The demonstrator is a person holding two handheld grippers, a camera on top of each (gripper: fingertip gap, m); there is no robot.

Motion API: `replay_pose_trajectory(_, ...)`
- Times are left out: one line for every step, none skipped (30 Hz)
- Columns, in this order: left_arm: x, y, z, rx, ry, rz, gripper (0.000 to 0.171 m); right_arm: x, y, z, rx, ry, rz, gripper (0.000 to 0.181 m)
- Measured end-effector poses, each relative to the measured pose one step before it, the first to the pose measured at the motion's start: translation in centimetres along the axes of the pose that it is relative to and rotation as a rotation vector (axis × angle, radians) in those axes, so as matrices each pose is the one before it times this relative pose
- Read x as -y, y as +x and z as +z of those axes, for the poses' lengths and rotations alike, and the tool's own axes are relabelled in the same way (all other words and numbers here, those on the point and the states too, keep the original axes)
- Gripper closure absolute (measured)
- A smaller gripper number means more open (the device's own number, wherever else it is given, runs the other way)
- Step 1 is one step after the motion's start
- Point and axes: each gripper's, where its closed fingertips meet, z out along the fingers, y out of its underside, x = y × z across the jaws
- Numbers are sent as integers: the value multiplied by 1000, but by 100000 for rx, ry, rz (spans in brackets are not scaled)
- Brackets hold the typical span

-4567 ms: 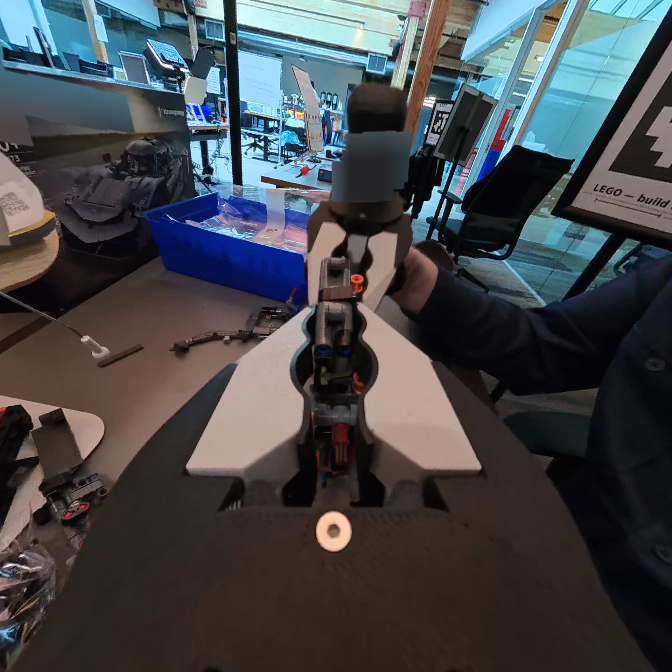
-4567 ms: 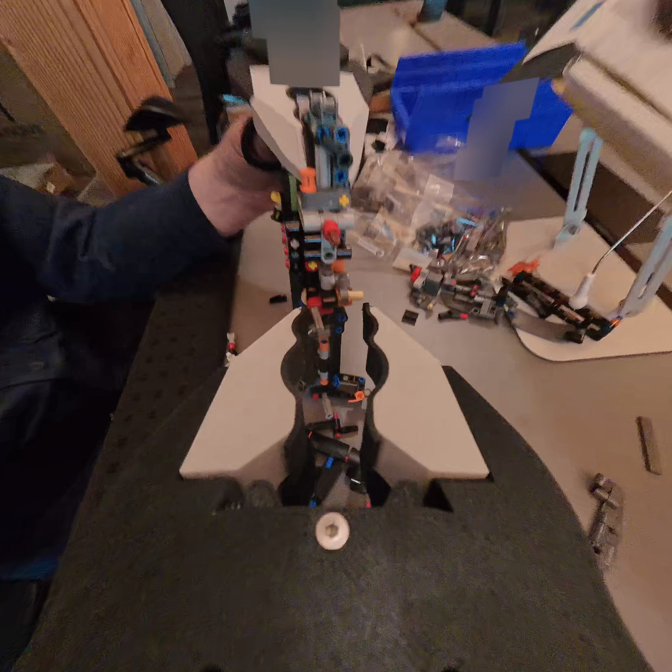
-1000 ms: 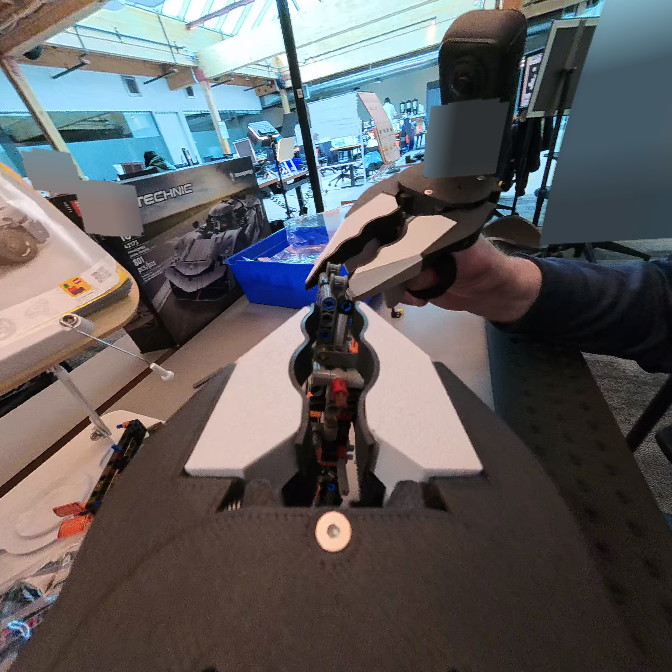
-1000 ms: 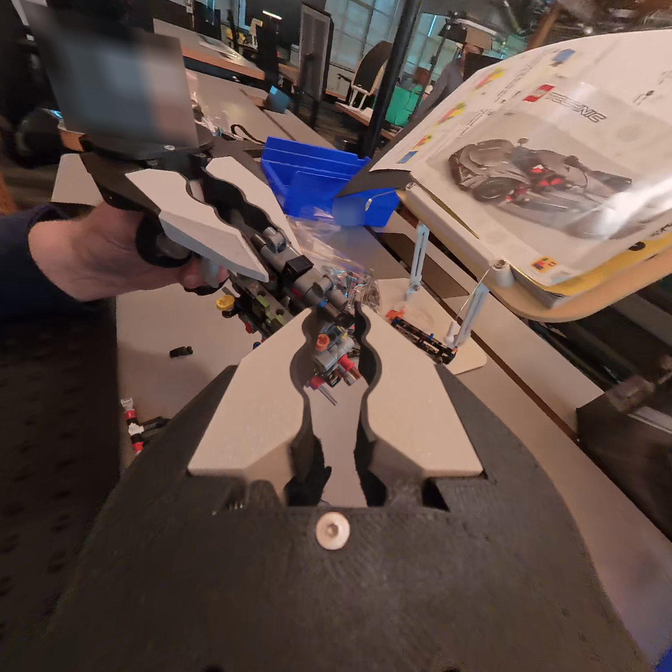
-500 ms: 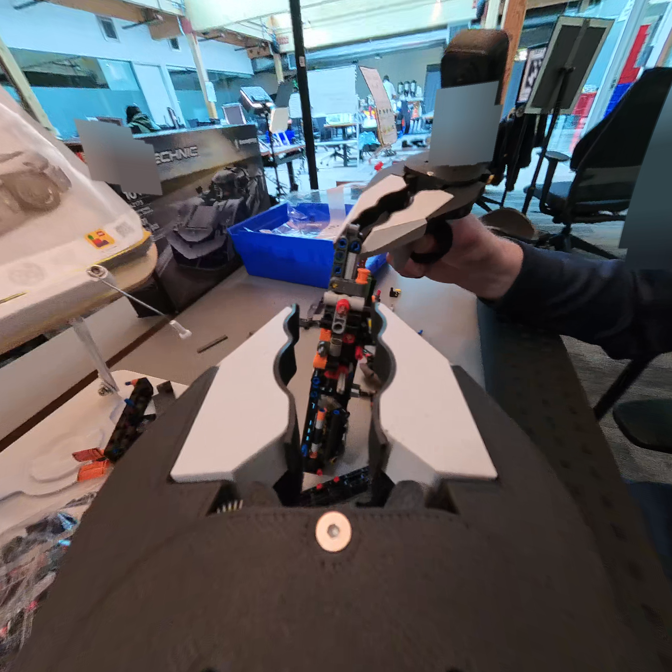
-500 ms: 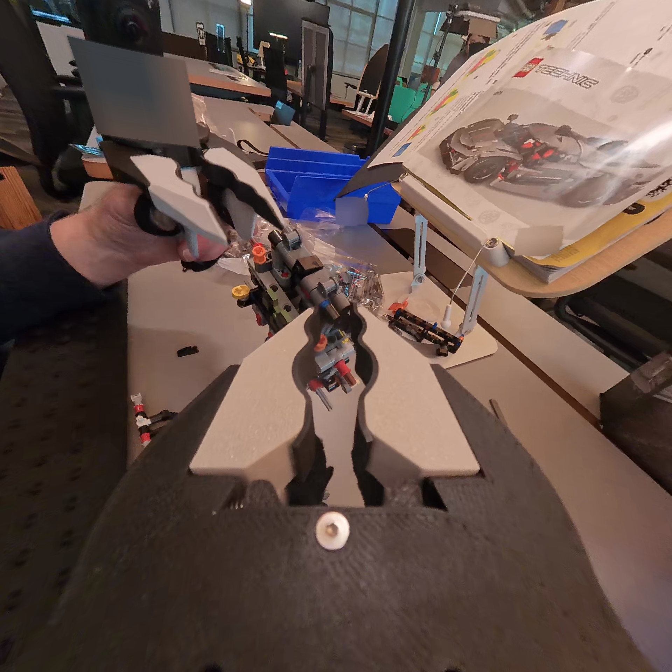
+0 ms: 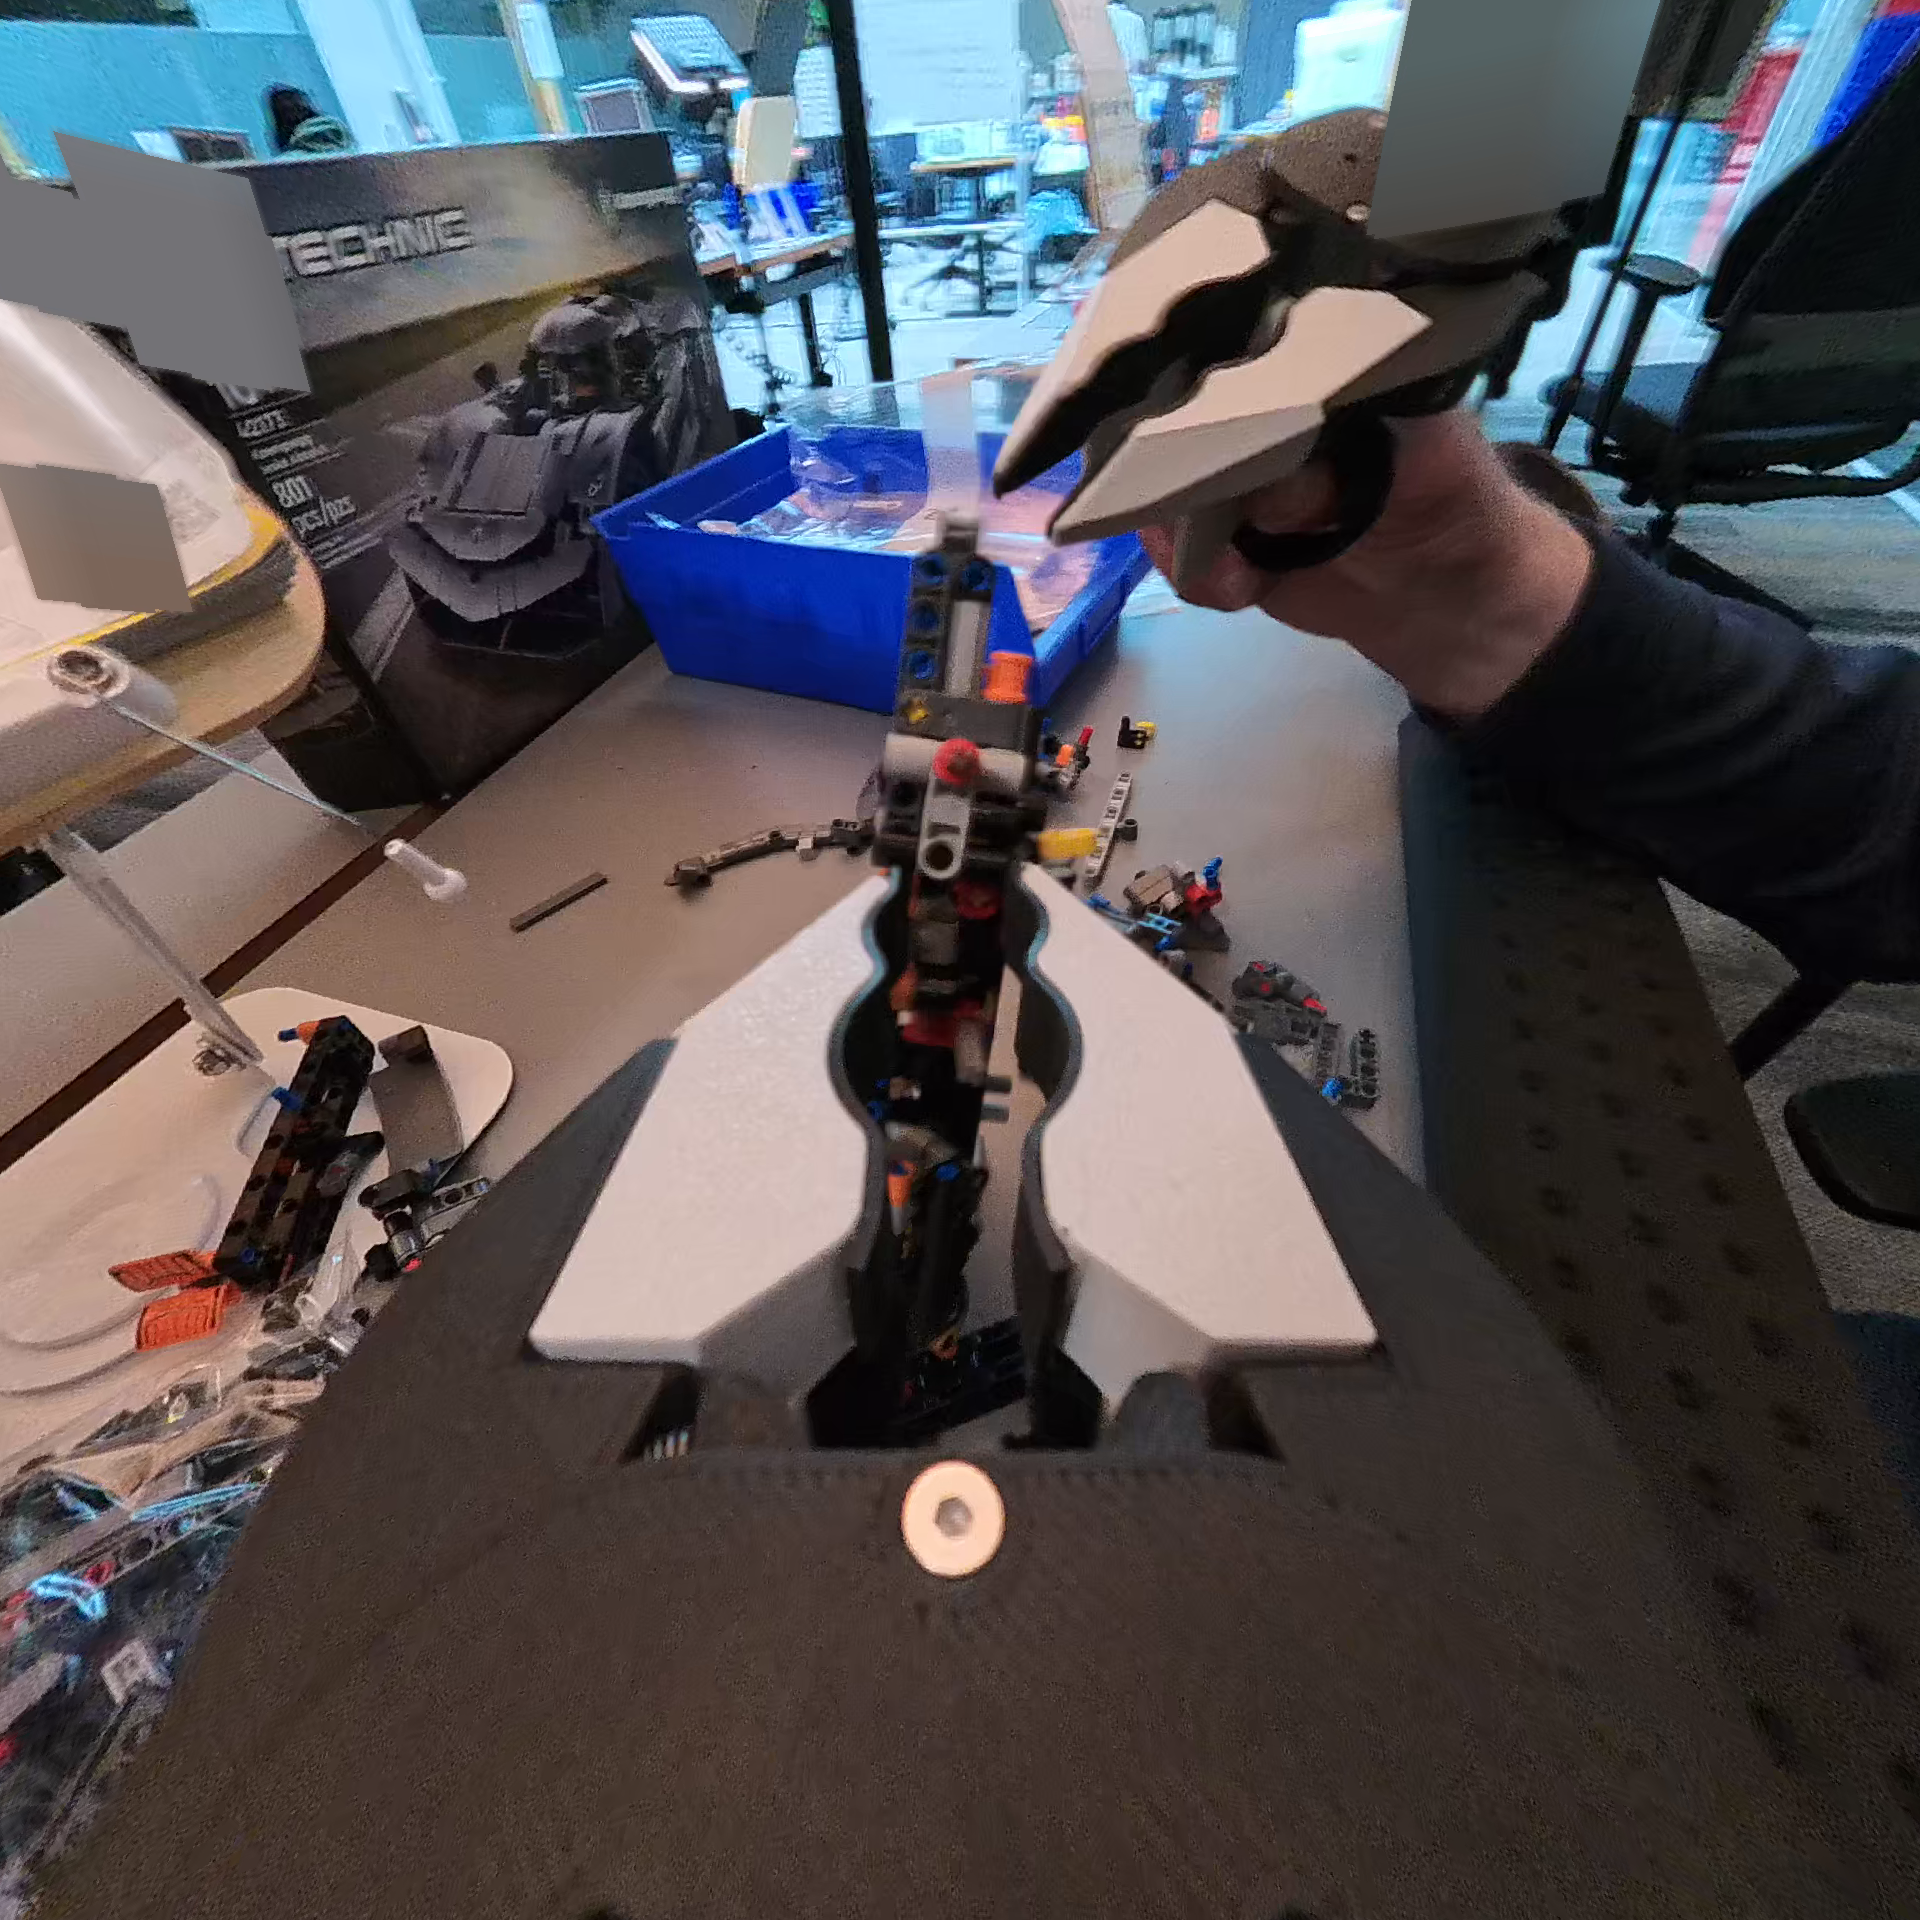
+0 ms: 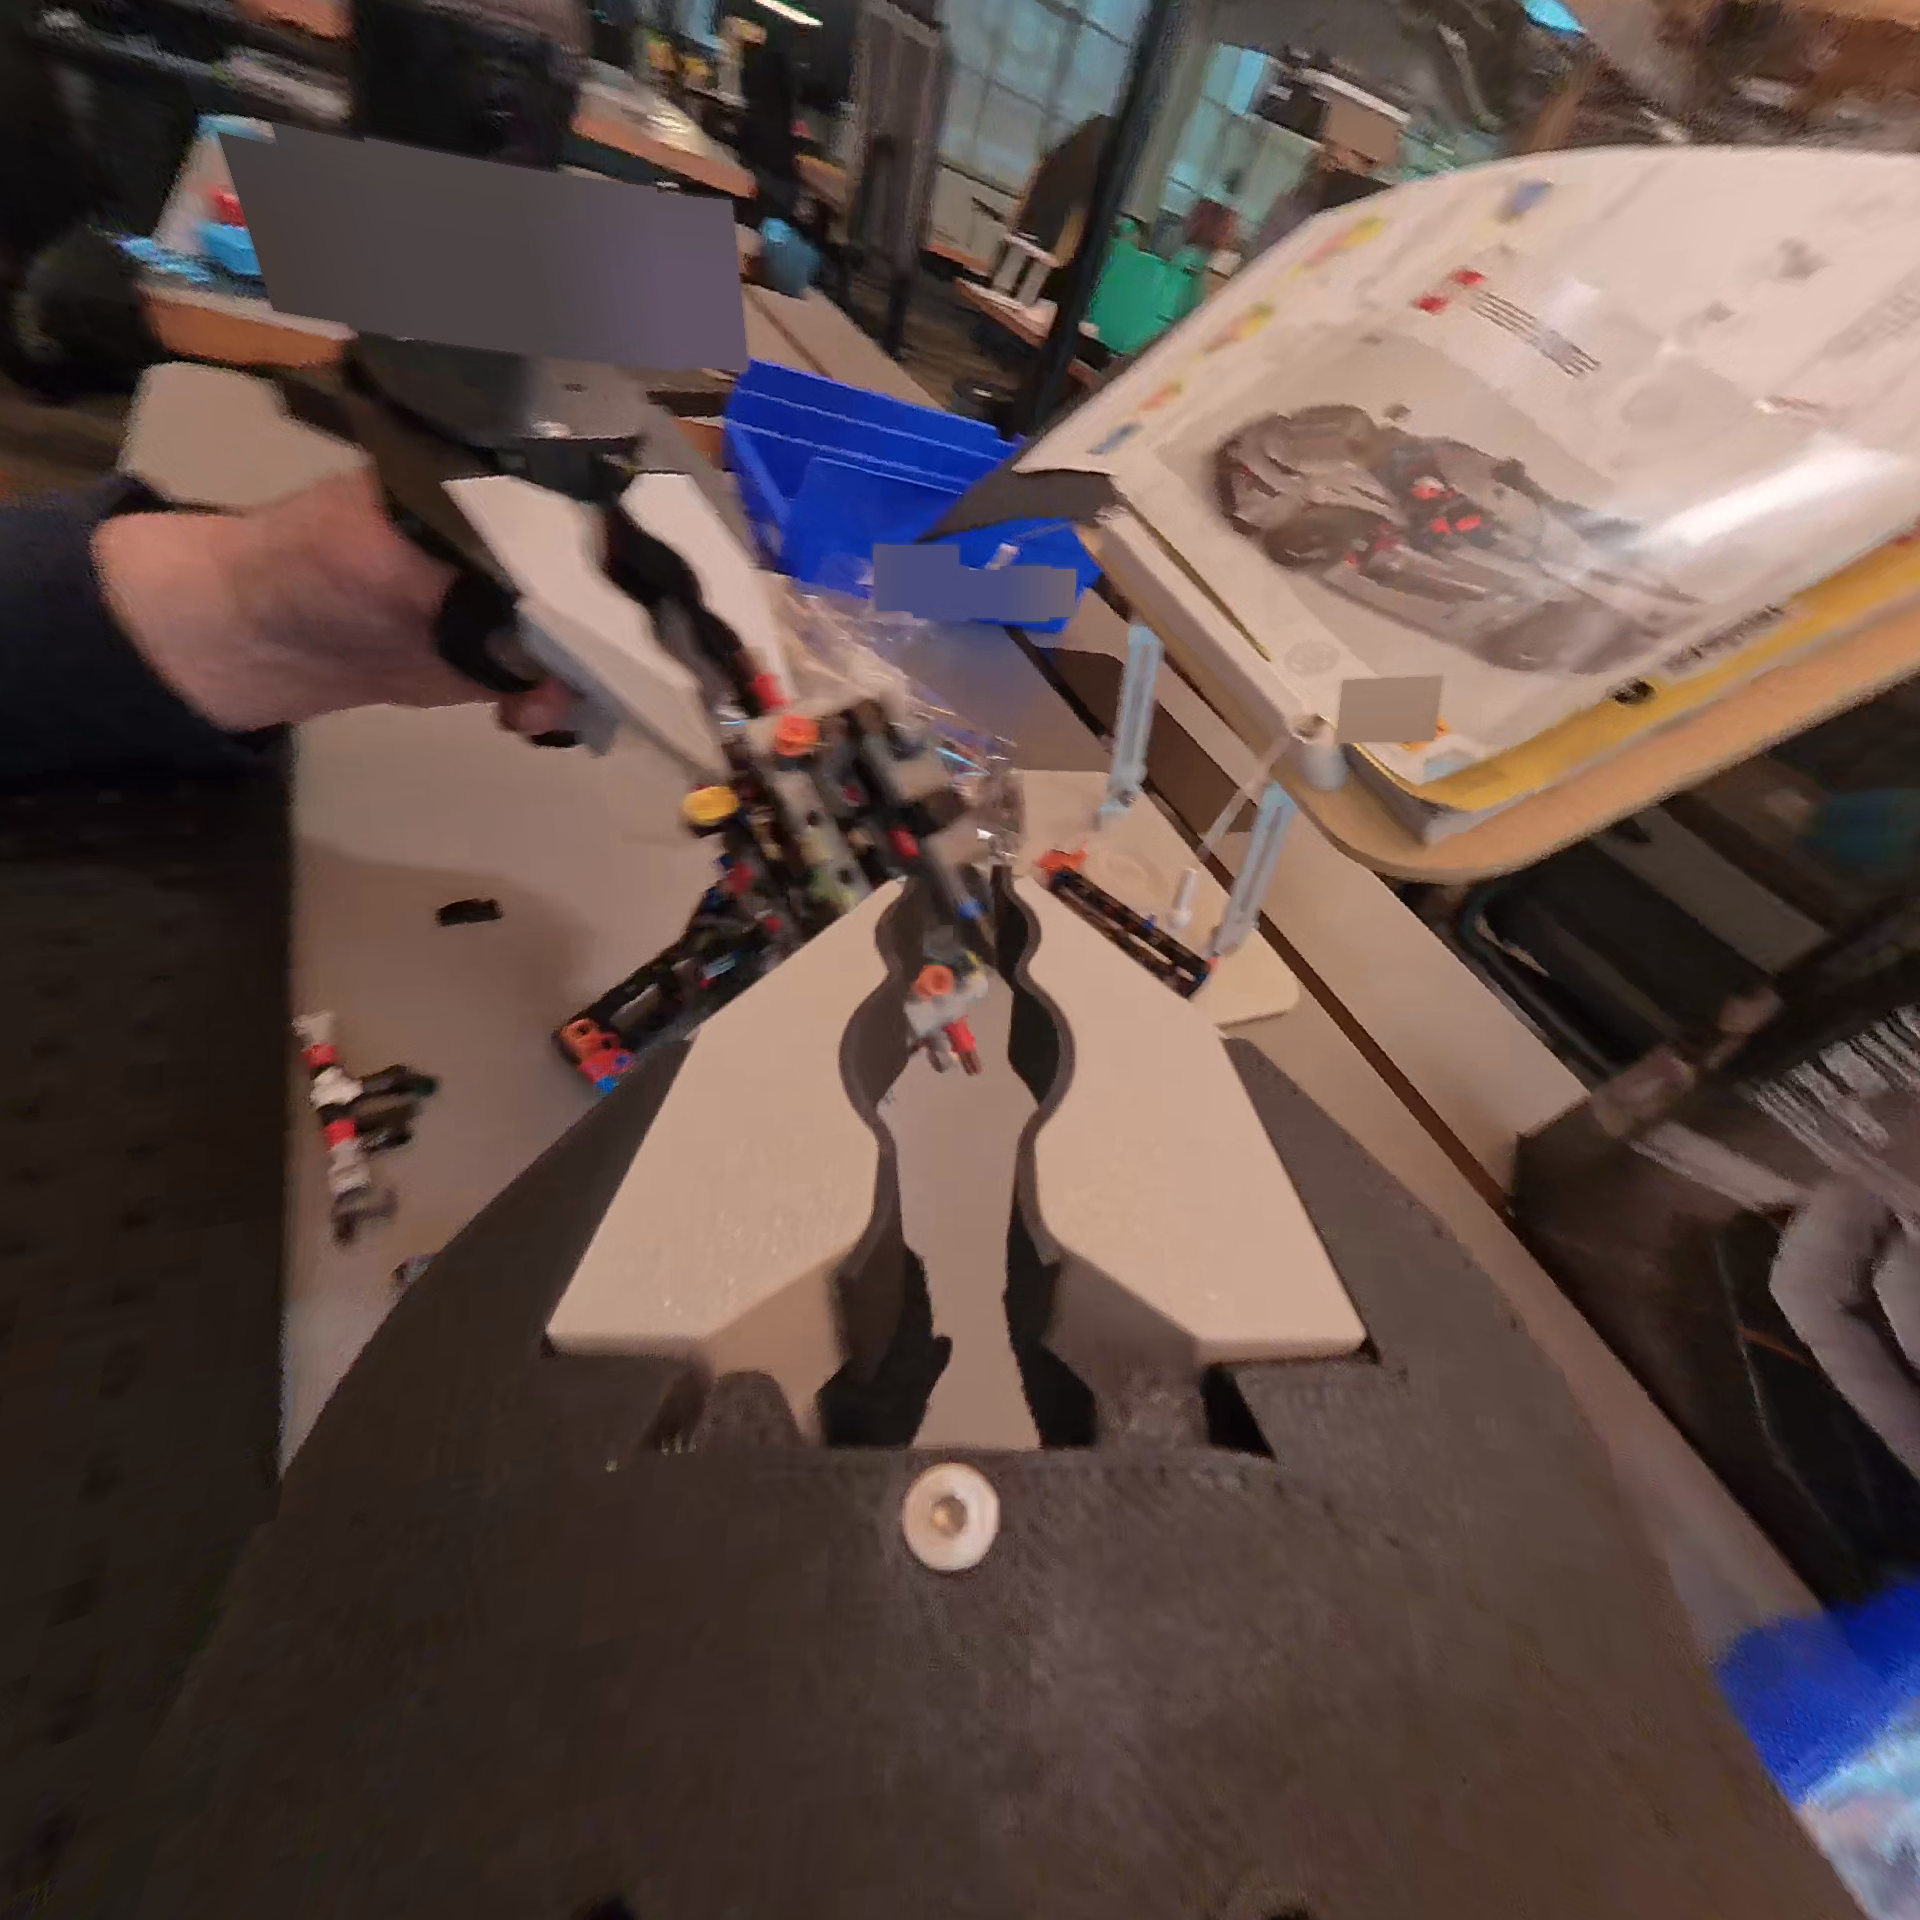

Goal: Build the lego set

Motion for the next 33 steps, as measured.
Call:
replay_pose_trajectory(15, 7, 43, 219, 34, -315, 158, 295, -1190, -217, 5840, 1245, -4351, 175)
replay_pose_trajectory(-9, 173, 117, -1061, 280, -219, 159, 103, -971, 78, 4558, -40, -2368, 178)
replay_pose_trajectory(-4, 84, 143, -451, 192, -73, 159, -265, -754, 427, 4055, -1951, -81, 173)
replay_pose_trajectory(-1, -7, 118, -7, 22, 196, 159, -500, -262, 663, 1253, -2568, 415, 166)
replay_pose_trajectory(-5, 29, 127, -523, 9, -197, 159, -702, -132, 757, 482, -3595, 266, 162)
replay_pose_trajectory(5, 103, 122, -1209, 48, -808, 160, -790, -271, 718, 1309, -4742, -234, 165)
replay_pose_trajectory(0, 33, 144, -408, -159, -414, 160, -463, 95, 511, -1380, -2805, -1098, 163)
replay_pose_trajectory(-123, -39, 181, 464, -1040, 706, 160, -73, 379, 268, -2907, -282, -631, 164)
replay_pose_trajectory(-129, 182, 184, -954, -1225, 1082, 160, -101, 133, 226, -588, -359, 669, 168)
replay_pose_trajectory(-74, 36, 170, -173, -570, 588, 160, -230, -86, 295, 800, -766, 612, 170)
replay_pose_trajectory(-66, 66, 189, -792, -228, -186, 160, -412, -45, 321, -1, -1746, -293, 173)
replay_pose_trajectory(-120, -31, 200, -432, -389, -909, 160, -550, 9, 288, -486, -2734, -748, 177)
replay_pose_trajectory(-295, -4, 230, -685, -1093, -140, 160, -609, -132, 253, 561, -3106, -397, 177)
replay_pose_trajectory(-364, -21, 244, -635, -1548, -221, 160, -586, -299, 262, 1891, -2946, 58, 181)
replay_pose_trajectory(-454, 35, 293, -765, -2168, 196, 159, -645, -339, 303, 2517, -3084, 112, 181)
replay_pose_trajectory(-502, -8, 328, -149, -2517, 452, 159, -633, -173, 315, 1776, -2125, 261, 181)
replay_pose_trajectory(-450, -80, 330, 519, -2170, 366, 159, -522, -57, 255, 1315, -1192, 897, 181)
replay_pose_trajectory(-355, -38, 272, 27, -1853, 51, 159, -413, -71, 120, 1651, -848, 1387, 181)
replay_pose_trajectory(-135, 43, 152, -630, -953, 121, 159, -251, -135, -52, 2093, -322, 1051, 181)
replay_pose_trajectory(-76, -40, 102, -289, -611, -99, 159, -164, -208, -152, 2577, 108, 654, 181)
replay_pose_trajectory(-22, -195, 124, 223, -216, -1332, 159, -80, -201, -115, 2395, 564, 1005, 181)
replay_pose_trajectory(-71, -195, 115, 109, -468, -879, 159, -28, -65, 4, 1332, 716, 1923, 178)
replay_pose_trajectory(-88, -179, 80, 185, -348, -216, 159, -84, 4, 157, 666, -158, 2099, 173)
replay_pose_trajectory(19, -96, -15, -410, 401, -720, 159, -234, 111, 293, -377, -1250, 1031, 167)
replay_pose_trajectory(16, -19, -54, -1064, 703, -1282, 159, -197, 231, 304, -1893, -1336, -481, 164)
replay_pose_trajectory(10, -102, -78, -651, 699, -1833, 159, 23, 69, 249, -1448, -475, -1177, 163)
replay_pose_trajectory(42, -52, -97, -691, 695, -1555, 159, 43, -50, 259, -308, -299, -290, 159)
replay_pose_trajectory(-8, 206, -64, -1865, 299, -903, 158, -24, 185, 233, -1044, -178, 978, 158)
replay_pose_trajectory(-60, -51, -127, -228, -209, 241, 158, -116, 236, 141, -596, -301, 1524, 159)
replay_pose_trajectory(-11, 54, -127, -1302, 290, -194, 159, -216, 118, 137, 261, -701, 949, 165)
replay_pose_trajectory(15, 55, -68, -1498, 617, -1561, 159, -98, 27, 84, 500, 224, -145, 173)
replay_pose_trajectory(16, -55, -52, -238, 434, -495, 158, -25, -51, -33, 1142, 458, 311, 174)
replay_pose_trajectory(86, -324, -159, 1916, 492, 225, 157, -118, 57, -25, 729, -85, 1111, 175)
